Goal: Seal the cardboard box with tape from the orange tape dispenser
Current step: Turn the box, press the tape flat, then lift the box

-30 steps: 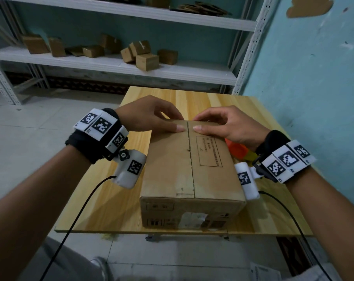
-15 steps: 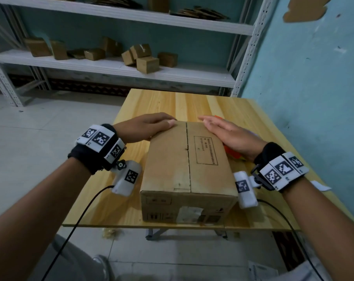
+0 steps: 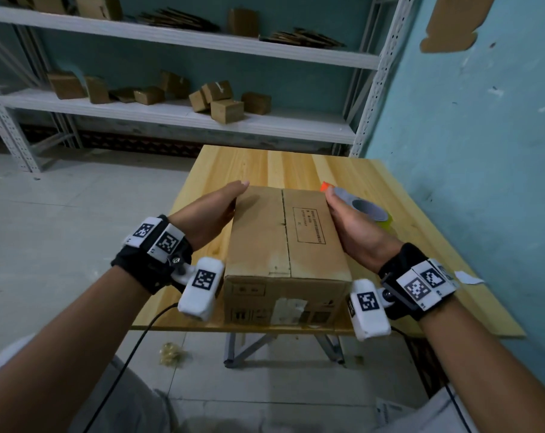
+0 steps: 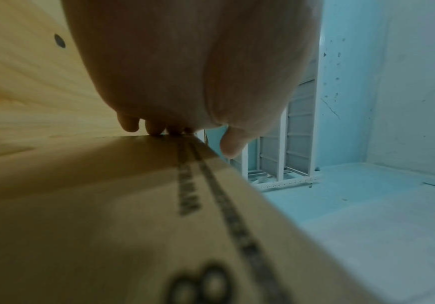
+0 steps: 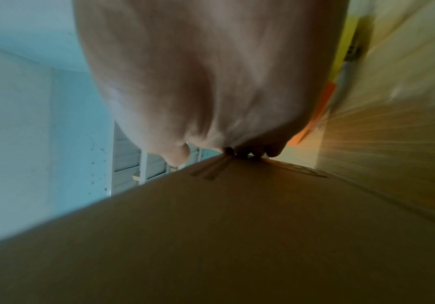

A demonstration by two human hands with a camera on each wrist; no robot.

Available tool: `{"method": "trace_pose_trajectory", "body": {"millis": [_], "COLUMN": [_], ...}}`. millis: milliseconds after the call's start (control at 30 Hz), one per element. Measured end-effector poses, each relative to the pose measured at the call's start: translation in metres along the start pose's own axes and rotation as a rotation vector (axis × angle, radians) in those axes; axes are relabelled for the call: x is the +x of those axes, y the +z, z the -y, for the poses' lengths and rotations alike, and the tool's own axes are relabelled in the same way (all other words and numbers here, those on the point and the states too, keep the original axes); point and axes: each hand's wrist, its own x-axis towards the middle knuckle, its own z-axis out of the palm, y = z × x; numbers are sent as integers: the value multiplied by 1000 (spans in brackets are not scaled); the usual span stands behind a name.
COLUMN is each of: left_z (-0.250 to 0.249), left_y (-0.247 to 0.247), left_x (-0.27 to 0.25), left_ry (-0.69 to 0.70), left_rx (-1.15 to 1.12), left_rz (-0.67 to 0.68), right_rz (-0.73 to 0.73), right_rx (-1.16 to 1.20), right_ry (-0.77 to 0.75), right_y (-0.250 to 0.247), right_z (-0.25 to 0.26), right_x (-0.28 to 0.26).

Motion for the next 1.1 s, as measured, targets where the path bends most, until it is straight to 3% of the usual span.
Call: {"method": "trace_pose_trajectory", "body": {"millis": [400,600,800,933,1100], "left_z": [-2,-2,0,-4,1], "left_y": [-10,-19,-17,-17,-26], "left_x": [13,17,14,14,21], "left_ry": [88,60,76,66,186], "left_rx": [159,273,588,489,335], "left_rz": [-108,-477,-619,-627,-583], "right_rz": [-6,-137,-265,-320,-261], "right_rx": [-56,-42,-93,-132,-188], "right_ry": [-7,-48,-35,-43,-73], "right_y": [-16,-29,-29,-28,-14], "right_z": [5,4,-3,-7,-5], "right_x": [14,12,11,14,11]}}
